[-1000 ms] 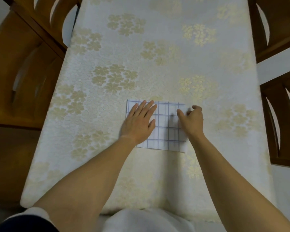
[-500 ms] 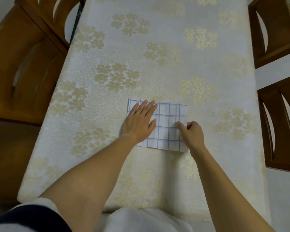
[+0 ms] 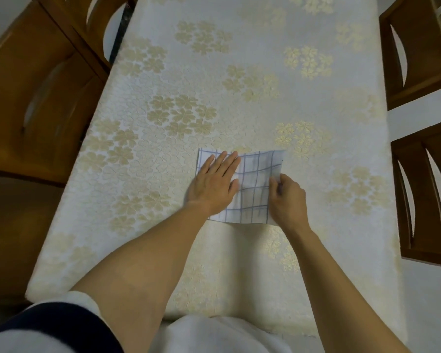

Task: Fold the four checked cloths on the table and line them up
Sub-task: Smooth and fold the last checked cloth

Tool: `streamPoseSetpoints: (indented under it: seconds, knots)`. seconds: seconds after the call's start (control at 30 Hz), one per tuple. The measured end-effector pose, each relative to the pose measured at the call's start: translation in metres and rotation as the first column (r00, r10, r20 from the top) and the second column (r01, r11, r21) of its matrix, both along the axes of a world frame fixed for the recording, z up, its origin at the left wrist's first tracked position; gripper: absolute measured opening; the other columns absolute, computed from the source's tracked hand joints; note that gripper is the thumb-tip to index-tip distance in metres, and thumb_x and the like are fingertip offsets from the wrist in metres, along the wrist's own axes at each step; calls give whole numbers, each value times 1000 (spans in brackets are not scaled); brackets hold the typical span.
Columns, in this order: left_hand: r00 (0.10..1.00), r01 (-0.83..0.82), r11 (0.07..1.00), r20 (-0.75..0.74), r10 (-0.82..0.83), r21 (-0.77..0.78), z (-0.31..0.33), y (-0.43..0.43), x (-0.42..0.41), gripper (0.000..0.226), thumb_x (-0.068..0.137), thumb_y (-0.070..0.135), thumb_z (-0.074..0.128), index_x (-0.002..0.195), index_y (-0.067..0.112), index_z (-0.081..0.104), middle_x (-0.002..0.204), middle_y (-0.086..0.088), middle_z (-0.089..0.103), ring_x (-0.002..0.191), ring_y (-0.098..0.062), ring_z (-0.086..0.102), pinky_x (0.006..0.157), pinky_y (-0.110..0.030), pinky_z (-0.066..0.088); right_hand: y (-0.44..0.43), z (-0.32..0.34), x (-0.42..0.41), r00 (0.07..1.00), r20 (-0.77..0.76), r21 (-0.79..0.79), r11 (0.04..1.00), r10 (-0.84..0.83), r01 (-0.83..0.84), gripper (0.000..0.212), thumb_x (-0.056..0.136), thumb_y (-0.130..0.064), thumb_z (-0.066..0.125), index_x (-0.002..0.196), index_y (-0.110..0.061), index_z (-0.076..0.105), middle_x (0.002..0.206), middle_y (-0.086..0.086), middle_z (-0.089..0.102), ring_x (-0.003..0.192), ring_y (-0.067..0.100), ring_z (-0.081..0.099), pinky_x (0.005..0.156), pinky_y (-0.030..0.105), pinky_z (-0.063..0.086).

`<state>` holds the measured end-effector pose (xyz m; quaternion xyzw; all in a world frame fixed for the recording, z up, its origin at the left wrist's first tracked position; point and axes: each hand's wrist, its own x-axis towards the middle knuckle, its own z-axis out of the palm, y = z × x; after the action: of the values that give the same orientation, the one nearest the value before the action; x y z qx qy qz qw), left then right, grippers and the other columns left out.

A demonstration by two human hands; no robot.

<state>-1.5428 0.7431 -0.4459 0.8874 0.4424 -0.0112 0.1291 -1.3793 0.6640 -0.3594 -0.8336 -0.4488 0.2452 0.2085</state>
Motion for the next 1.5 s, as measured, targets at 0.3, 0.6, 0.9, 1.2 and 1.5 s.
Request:
streamPoseSetpoints:
  seconds: [0.3,0.6,0.9,1.2,1.5]
  knots:
    - [999,-27,999,29,28,-26,1,1,3,63,107,46,12,163,20,-1,171,5,-5,157,-13,-5,128,-37,-2,4,9,-33,985,-34,91,982,171,-167,27,105,-30,43,117,-12,59,80,2,68,71,23,64,66,44,55]
    - [516,-283,752,567,643,-595,40,17,-17,43,105,42,42,140,21,58,135,0,64,120,-15,61,103,-42,52,15,13,-76,951,-176,-46,963,255,-266,72,102,-59,30,158,-15,21,73,-8,61,79,18,65,73,36,53]
    - [589,-405,627,334,736,-666,43,39,-49,38,100,35,62,136,23,59,135,-5,61,123,-19,58,89,-24,43,10,-10,-69,953,-127,-66,957,274,-284,53,107,-38,35,154,-14,34,118,13,66,111,26,62,98,38,49]
    - [618,-363,686,387,684,-631,40,50,-37,29,100,26,63,129,24,63,135,-10,62,121,-19,60,82,-22,43,7,-27,-53,987,-44,-92,983,158,-161,40,104,-22,47,144,-16,47,135,10,47,102,25,59,77,29,45]
    - [646,-351,702,382,661,-620,37,50,-41,33,96,36,69,126,25,63,115,-7,69,97,-20,64,82,-35,55,7,-32,-55,968,80,-32,971,240,-238,42,102,-17,48,144,-11,49,143,14,47,117,33,56,94,45,53]
